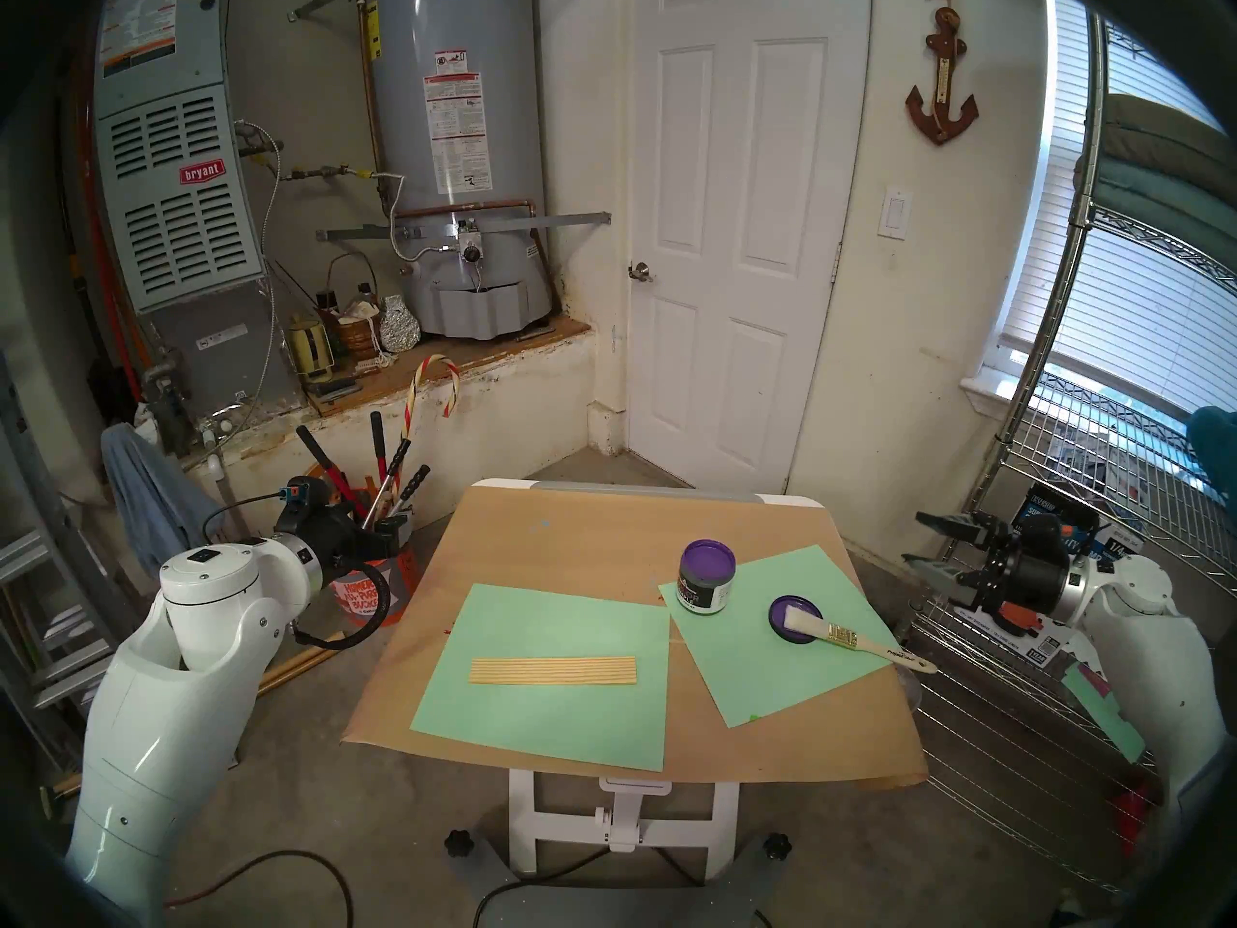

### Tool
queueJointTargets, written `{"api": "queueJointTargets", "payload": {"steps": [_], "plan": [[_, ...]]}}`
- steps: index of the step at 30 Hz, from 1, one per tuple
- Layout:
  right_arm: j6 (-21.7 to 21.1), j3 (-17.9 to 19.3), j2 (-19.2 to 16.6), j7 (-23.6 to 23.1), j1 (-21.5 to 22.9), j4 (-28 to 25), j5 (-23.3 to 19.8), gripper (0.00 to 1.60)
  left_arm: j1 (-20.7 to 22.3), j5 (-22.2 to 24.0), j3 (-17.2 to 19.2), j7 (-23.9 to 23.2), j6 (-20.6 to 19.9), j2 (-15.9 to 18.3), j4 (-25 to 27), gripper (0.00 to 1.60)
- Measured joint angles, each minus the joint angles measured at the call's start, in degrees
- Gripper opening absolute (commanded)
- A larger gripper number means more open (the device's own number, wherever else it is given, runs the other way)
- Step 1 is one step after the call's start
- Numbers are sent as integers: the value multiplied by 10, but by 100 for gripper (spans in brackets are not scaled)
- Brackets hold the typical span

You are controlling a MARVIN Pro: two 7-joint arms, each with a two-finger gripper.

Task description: Pick up brush, dip the brush into paint, and paint the wood

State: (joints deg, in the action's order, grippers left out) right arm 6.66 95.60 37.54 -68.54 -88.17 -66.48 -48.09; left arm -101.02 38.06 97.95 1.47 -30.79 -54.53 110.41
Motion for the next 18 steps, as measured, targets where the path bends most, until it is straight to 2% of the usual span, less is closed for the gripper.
{"api": "queueJointTargets", "payload": {"steps": [6,18], "plan": [[-57,49,1,12,-48,11,-46,160,0,0,0,0,0,0,-1,160],[-131,115,19,11,-135,19,-87,160,0,0,-1,0,0,0,-2,160]]}}
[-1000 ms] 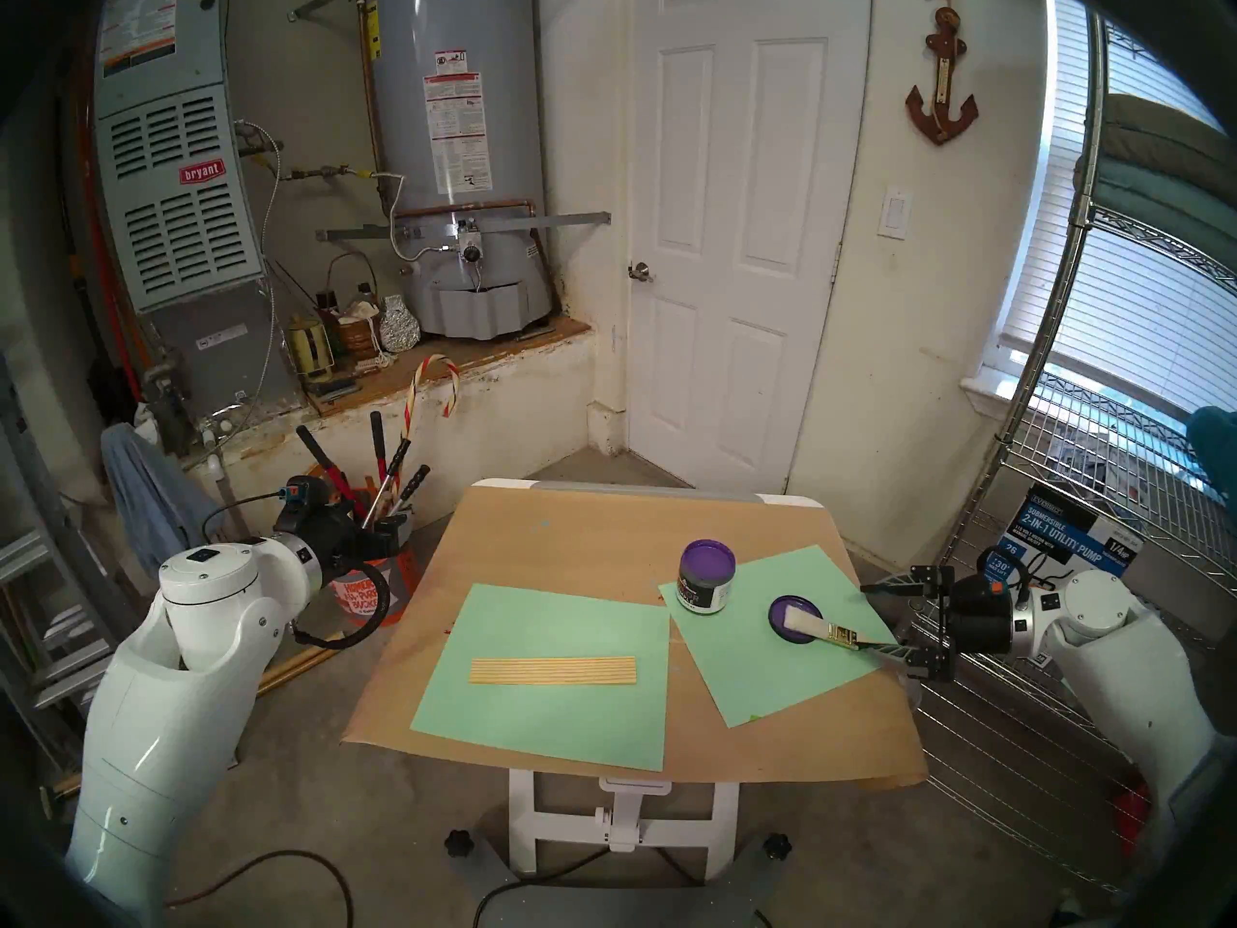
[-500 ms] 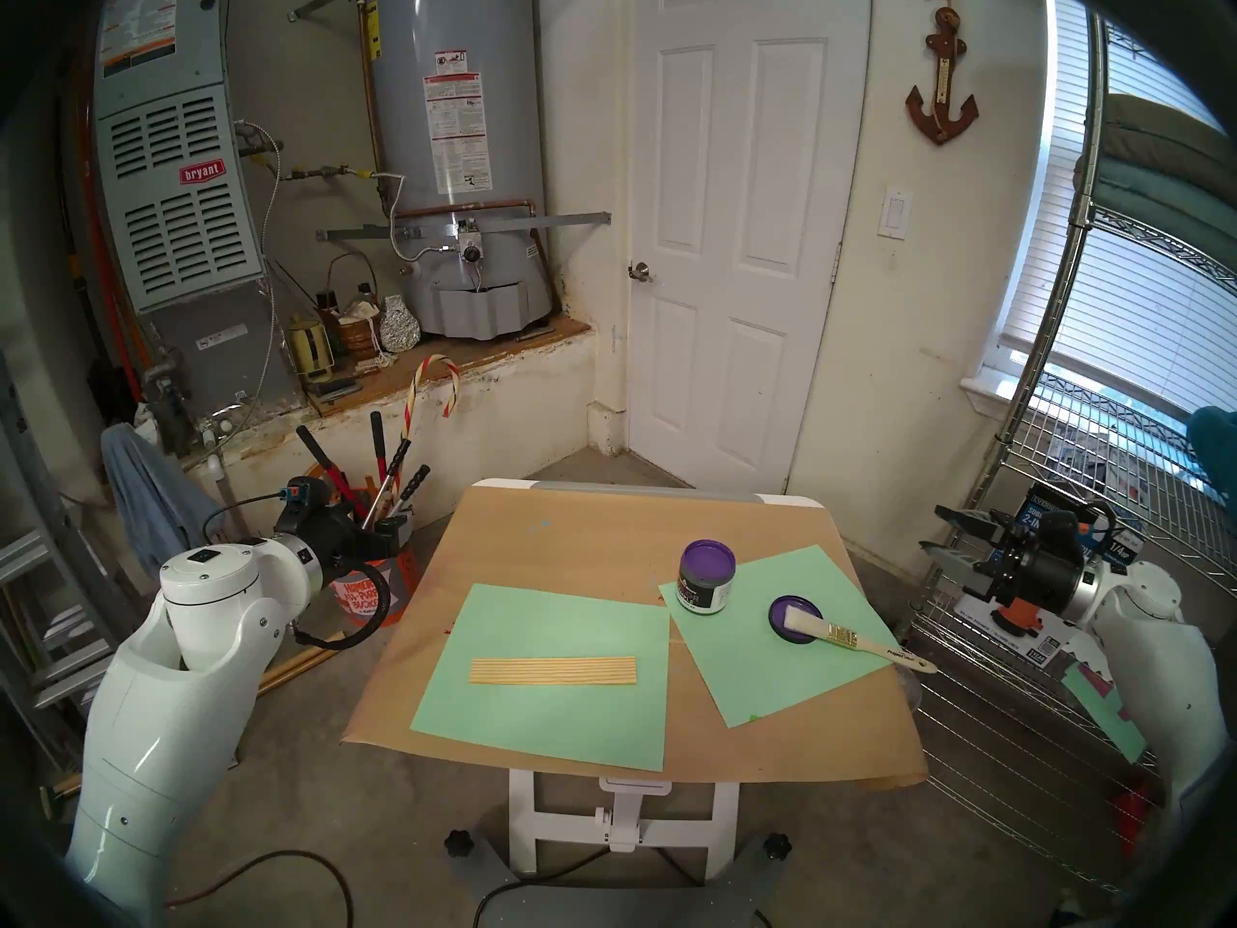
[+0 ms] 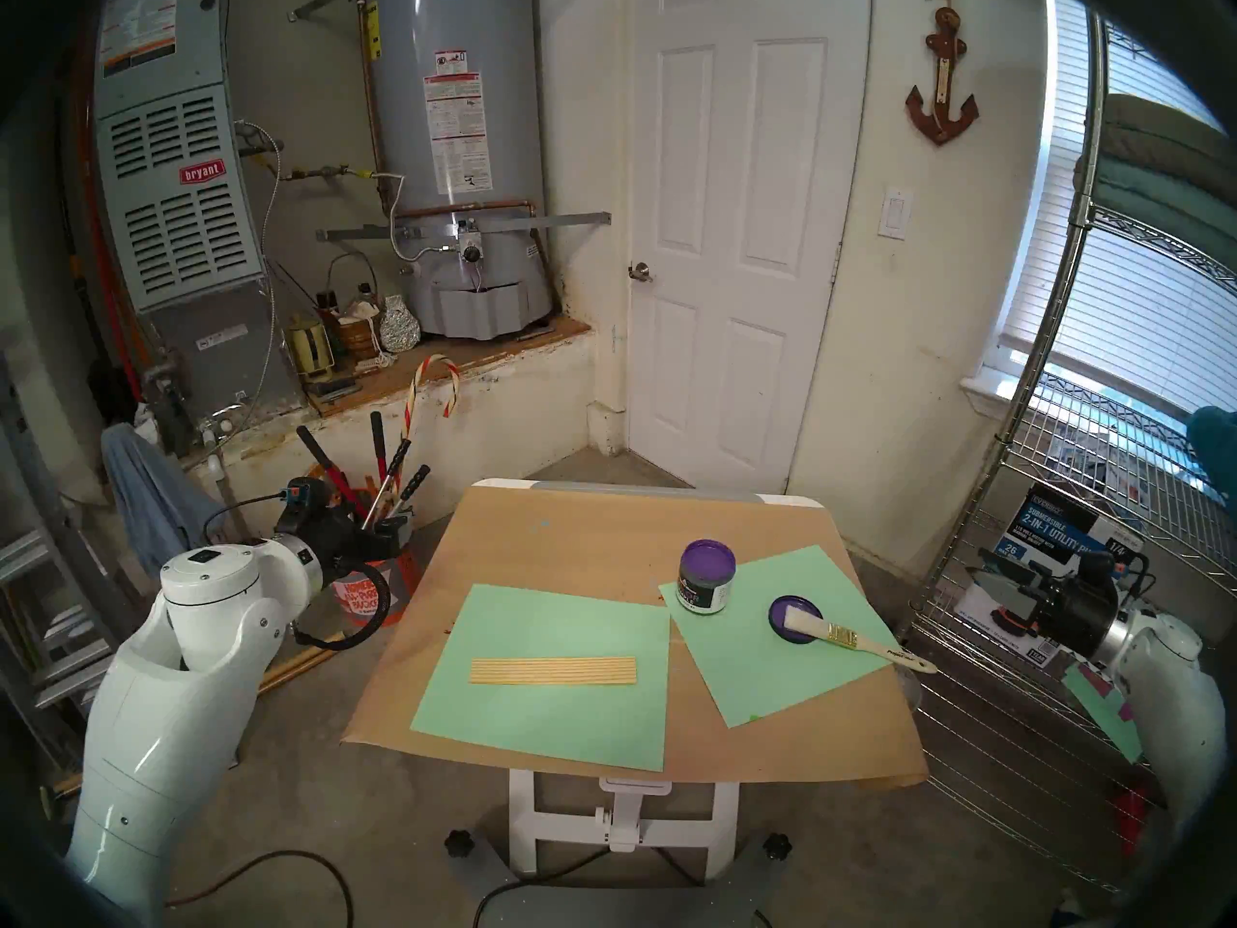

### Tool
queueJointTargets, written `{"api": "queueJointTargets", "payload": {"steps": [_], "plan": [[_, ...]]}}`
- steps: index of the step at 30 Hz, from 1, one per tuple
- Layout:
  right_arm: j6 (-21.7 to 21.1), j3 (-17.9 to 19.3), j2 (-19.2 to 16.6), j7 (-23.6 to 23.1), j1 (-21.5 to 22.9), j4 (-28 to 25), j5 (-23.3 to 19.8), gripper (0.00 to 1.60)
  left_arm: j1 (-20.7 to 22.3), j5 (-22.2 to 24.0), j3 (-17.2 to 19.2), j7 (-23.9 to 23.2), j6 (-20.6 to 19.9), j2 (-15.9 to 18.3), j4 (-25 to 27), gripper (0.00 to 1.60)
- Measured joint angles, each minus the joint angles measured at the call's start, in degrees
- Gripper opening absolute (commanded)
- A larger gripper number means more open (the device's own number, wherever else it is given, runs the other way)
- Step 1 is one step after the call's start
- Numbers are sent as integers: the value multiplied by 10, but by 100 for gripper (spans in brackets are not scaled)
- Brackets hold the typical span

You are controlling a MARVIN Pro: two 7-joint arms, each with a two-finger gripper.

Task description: Pick up brush, dip the brush into paint, and paint the wood

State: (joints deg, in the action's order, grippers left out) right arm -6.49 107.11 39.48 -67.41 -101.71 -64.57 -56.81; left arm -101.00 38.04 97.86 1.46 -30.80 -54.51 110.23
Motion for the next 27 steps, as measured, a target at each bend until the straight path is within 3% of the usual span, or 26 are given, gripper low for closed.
{"api": "queueJointTargets", "payload": {"steps": [12,27], "plan": [[-70,64,36,19,-86,-3,-29,160,0,0,0,0,0,0,-1,160],[-147,133,105,38,-190,-85,-67,160,0,0,0,0,0,0,-1,160]]}}
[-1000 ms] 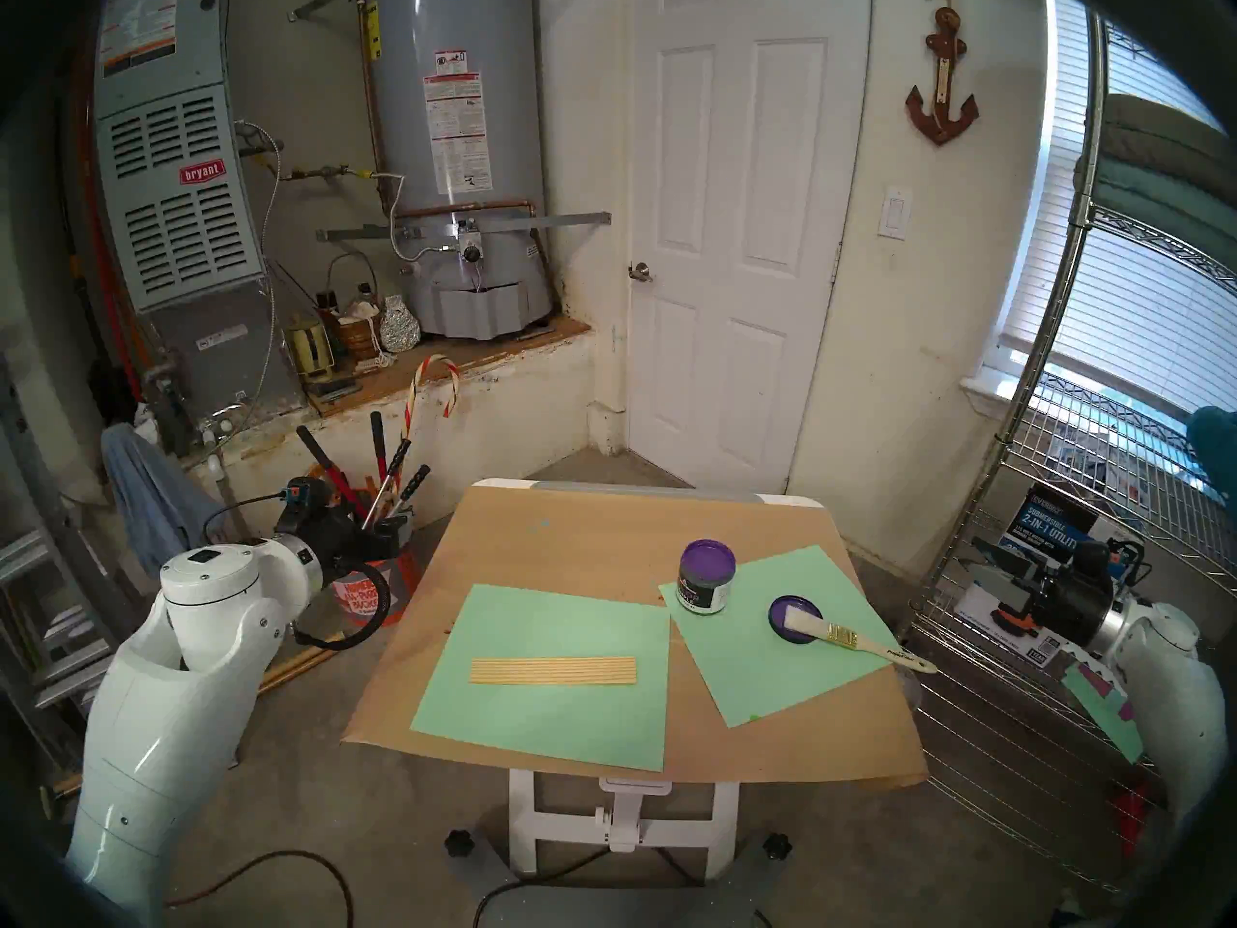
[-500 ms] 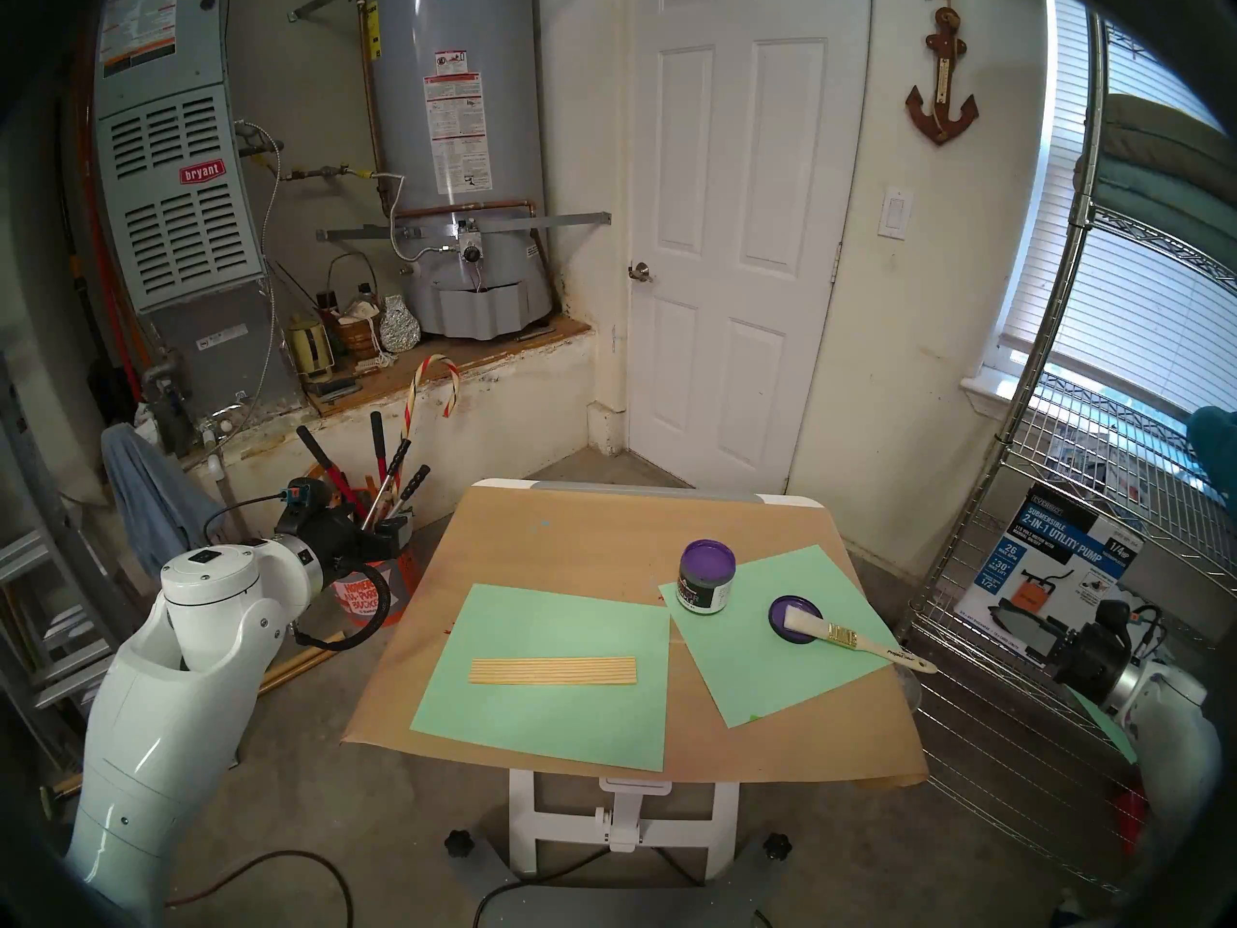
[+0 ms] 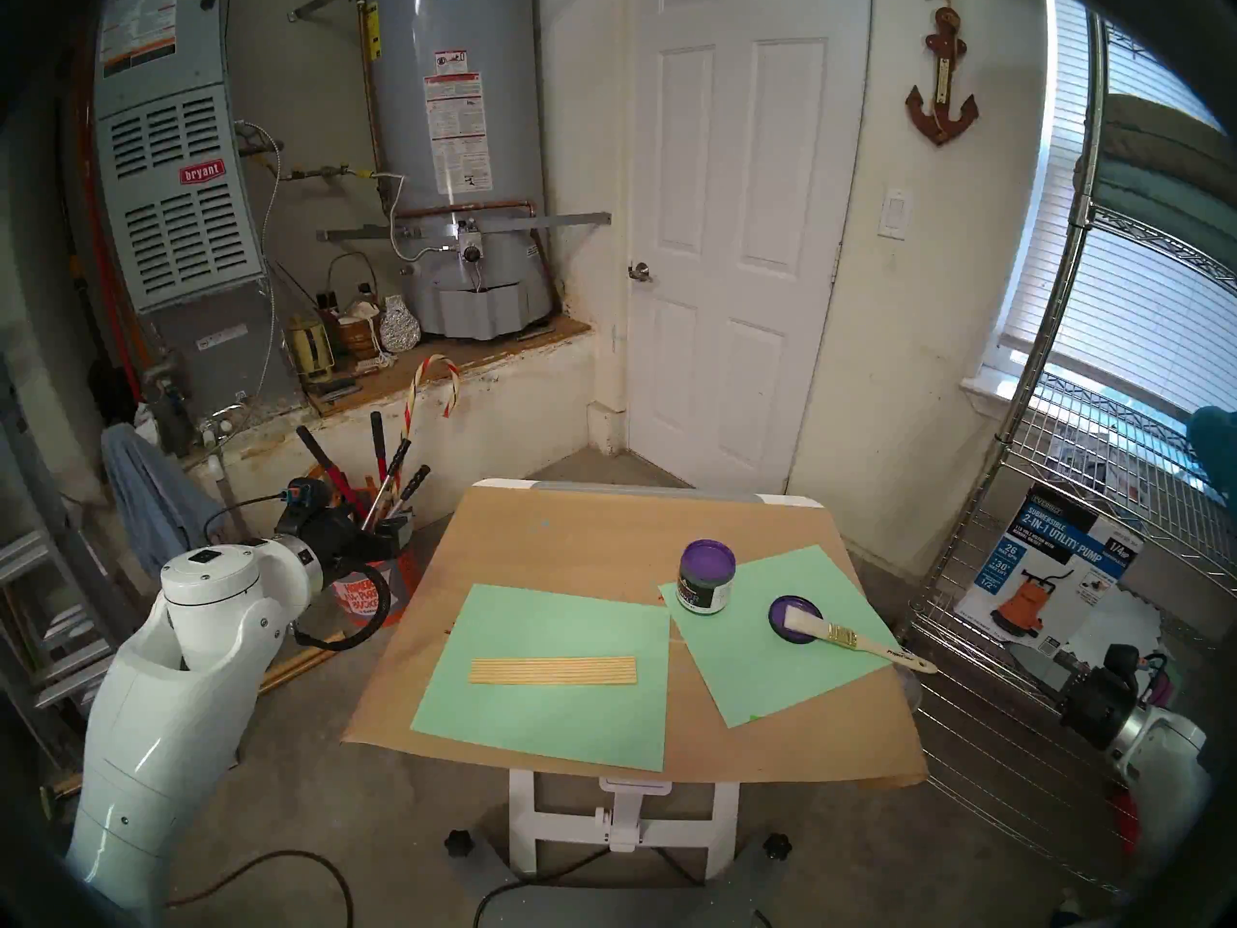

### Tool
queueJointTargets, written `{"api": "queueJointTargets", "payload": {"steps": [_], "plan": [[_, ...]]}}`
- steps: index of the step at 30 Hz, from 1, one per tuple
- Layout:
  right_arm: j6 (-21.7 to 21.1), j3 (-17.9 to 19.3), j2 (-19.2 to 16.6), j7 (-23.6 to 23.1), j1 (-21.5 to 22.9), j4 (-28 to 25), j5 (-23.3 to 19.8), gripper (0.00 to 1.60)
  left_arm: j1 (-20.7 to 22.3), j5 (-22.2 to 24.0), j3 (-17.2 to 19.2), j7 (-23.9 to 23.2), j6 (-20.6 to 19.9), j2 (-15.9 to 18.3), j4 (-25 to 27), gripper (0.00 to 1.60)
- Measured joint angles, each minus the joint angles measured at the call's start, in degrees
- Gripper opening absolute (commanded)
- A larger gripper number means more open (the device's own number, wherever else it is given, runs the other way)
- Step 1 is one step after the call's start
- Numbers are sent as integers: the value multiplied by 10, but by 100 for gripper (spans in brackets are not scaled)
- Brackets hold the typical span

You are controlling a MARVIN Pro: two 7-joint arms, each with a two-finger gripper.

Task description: Pick up brush, dip the brush into paint, and paint the wood

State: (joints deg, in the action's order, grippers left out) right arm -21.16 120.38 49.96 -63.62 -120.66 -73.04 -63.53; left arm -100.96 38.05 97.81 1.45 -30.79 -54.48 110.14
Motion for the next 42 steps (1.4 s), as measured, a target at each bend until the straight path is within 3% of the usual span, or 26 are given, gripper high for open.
{"api": "queueJointTargets", "payload": {"steps": [10,16,31,38,42], "plan": [[-38,34,57,57,-60,-80,-21,160,0,0,0,0,0,0,0,160],[-58,49,99,124,-82,-138,-36,160,0,0,0,0,0,0,1,160],[-76,56,194,305,-96,-255,-48,160,0,0,1,0,0,0,2,160],[-96,56,228,381,-89,-271,-63,160,0,0,1,0,0,0,2,160],[-106,56,237,399,-82,-268,-77,160,-1,0,2,0,0,0,3,160]]}}
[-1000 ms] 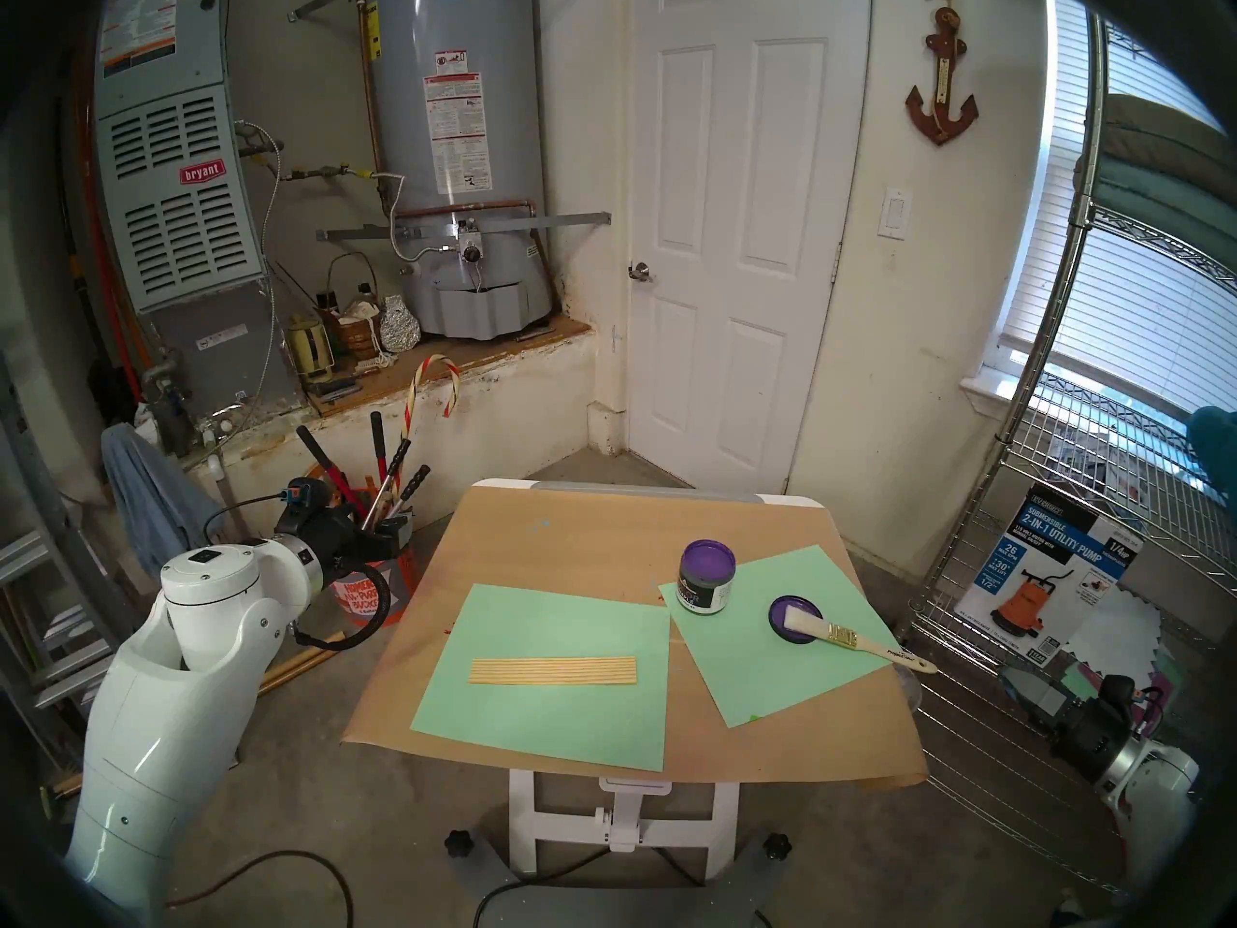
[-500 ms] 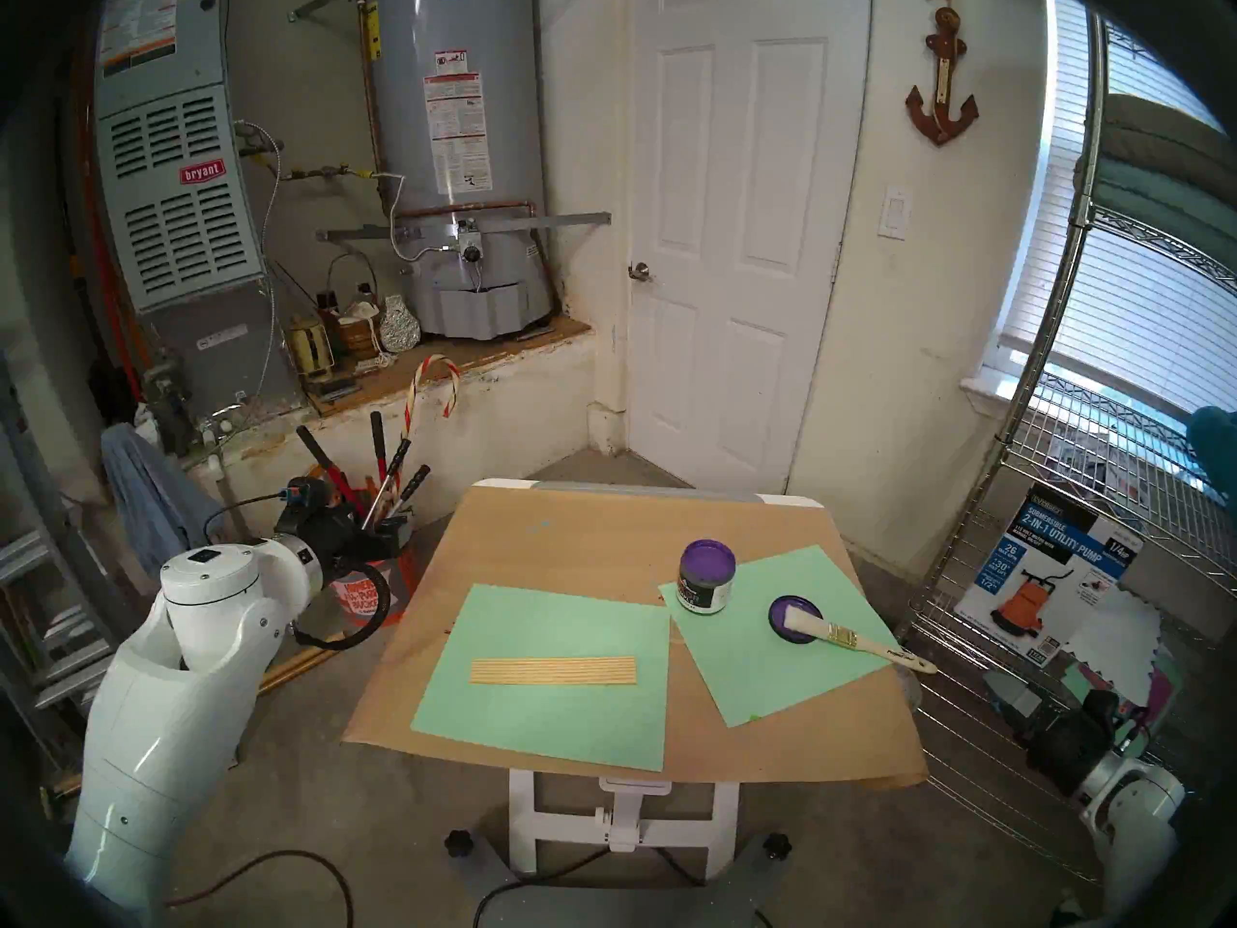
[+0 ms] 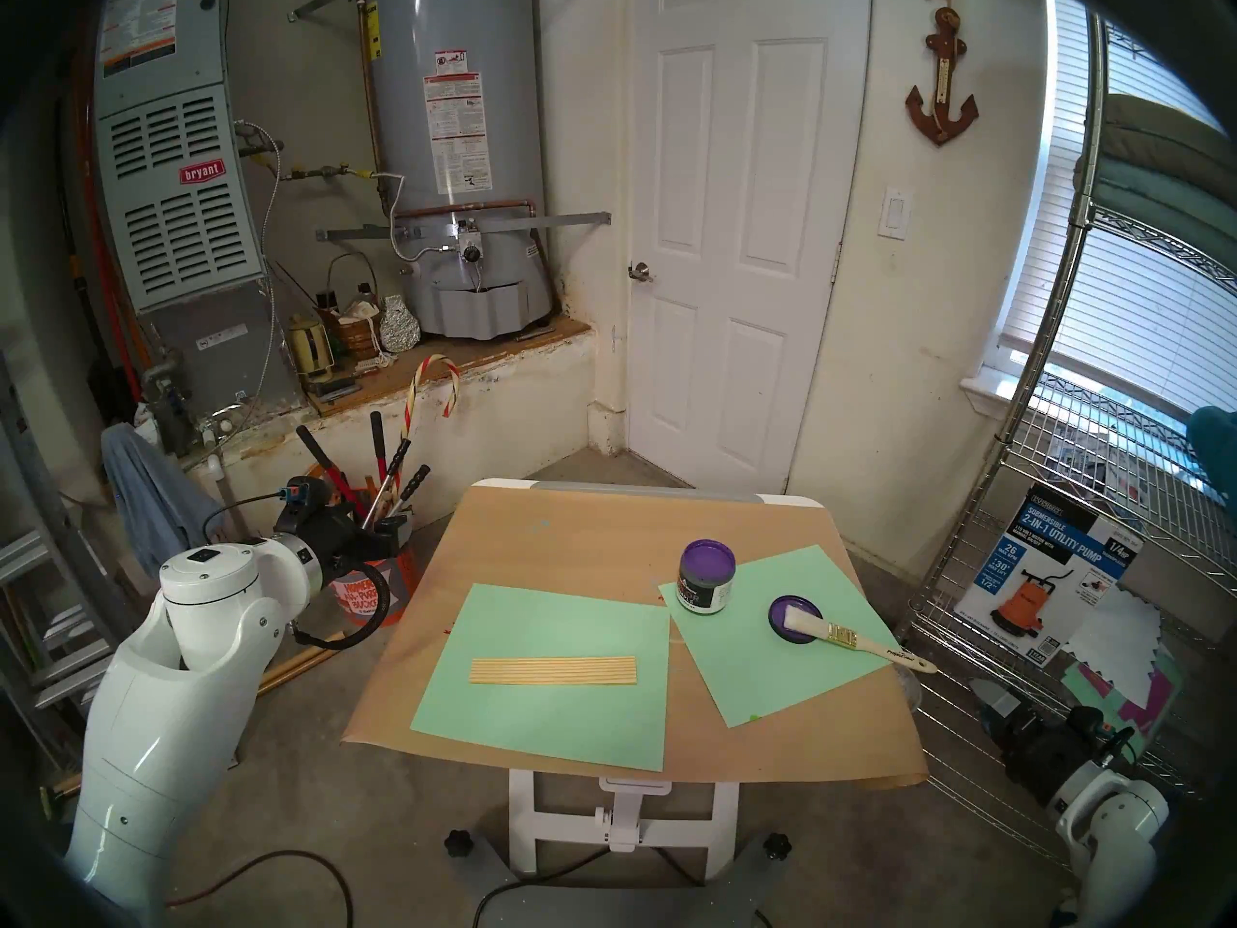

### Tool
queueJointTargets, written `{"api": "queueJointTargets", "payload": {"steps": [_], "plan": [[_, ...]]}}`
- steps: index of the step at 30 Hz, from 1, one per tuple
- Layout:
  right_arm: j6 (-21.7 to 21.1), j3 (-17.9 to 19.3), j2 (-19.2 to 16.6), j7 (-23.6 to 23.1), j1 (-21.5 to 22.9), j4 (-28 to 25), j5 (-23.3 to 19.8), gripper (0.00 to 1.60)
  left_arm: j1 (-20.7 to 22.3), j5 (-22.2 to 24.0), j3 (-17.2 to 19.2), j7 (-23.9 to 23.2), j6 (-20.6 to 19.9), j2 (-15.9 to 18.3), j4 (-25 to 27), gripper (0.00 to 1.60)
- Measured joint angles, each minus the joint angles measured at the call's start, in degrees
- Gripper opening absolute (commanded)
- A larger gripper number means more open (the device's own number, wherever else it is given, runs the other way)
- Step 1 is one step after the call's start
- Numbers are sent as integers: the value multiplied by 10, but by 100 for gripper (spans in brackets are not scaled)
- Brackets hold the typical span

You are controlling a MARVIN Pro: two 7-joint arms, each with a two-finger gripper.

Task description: Pick up brush, dip the brush into paint, and paint the wood

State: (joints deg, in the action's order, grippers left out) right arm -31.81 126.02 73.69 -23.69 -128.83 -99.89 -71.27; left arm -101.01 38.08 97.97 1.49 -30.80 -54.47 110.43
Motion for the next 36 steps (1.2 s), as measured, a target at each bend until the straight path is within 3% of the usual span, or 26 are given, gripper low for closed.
{"api": "queueJointTargets", "payload": {"steps": [11,21,36], "plan": [[-20,-1,9,-17,23,41,-32,160,0,0,0,0,0,0,1,160],[-18,-15,17,-40,35,43,-36,160,0,0,0,0,0,0,1,160],[-5,-40,30,-11,64,51,-36,160,0,0,0,0,0,0,1,160]]}}
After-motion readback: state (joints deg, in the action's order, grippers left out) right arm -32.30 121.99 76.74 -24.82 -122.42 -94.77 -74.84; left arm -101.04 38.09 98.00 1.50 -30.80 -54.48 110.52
